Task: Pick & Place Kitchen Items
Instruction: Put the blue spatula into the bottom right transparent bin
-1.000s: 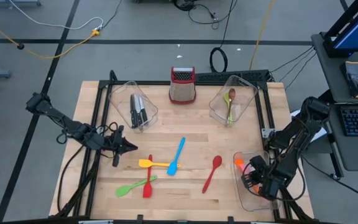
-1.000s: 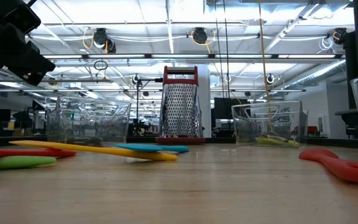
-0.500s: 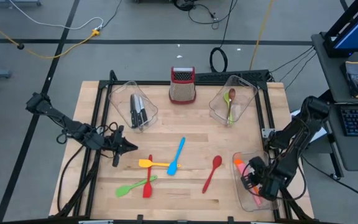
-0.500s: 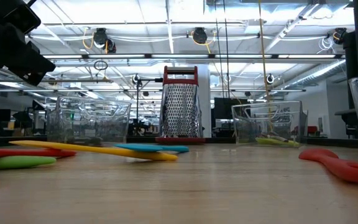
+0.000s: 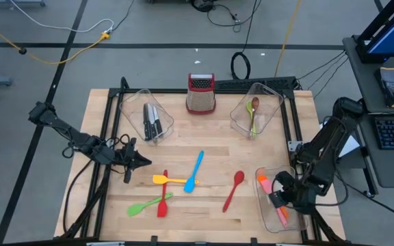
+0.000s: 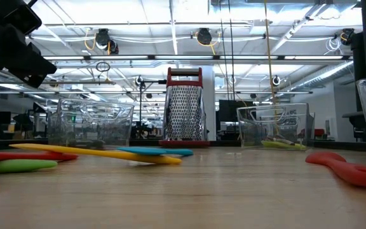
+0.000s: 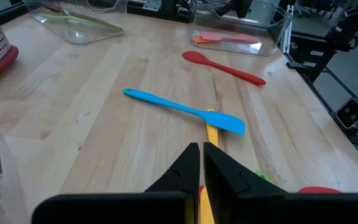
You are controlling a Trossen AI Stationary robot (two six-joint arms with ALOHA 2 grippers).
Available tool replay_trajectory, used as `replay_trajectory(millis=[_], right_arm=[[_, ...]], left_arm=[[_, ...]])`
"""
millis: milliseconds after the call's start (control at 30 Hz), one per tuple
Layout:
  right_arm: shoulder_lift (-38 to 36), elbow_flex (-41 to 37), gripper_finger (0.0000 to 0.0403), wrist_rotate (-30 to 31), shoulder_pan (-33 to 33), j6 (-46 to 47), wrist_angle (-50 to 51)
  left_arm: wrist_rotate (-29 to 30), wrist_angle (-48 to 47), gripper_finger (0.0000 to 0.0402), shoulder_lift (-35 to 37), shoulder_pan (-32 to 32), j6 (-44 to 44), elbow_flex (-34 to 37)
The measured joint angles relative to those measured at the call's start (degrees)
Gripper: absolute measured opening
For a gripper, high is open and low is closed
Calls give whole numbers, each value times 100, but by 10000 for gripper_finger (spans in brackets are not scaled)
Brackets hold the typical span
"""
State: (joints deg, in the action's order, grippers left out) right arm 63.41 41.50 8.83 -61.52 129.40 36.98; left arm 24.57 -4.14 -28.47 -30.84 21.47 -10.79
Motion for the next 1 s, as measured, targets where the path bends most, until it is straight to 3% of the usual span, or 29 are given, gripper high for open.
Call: replay_trajectory(millis=[200,667,1000], right_arm=[[-321,0,3,179,-3,-1018,-555],[-401,0,3,2844,31,-5764,-2731],[-395,0,7,3646,524,-7907,-3040]], left_arm=[[-1,-35,26,0,-1,0,0],[-5,-33,26,-2,1,26,0],[-5,-35,26,-2,-1,33,0]])
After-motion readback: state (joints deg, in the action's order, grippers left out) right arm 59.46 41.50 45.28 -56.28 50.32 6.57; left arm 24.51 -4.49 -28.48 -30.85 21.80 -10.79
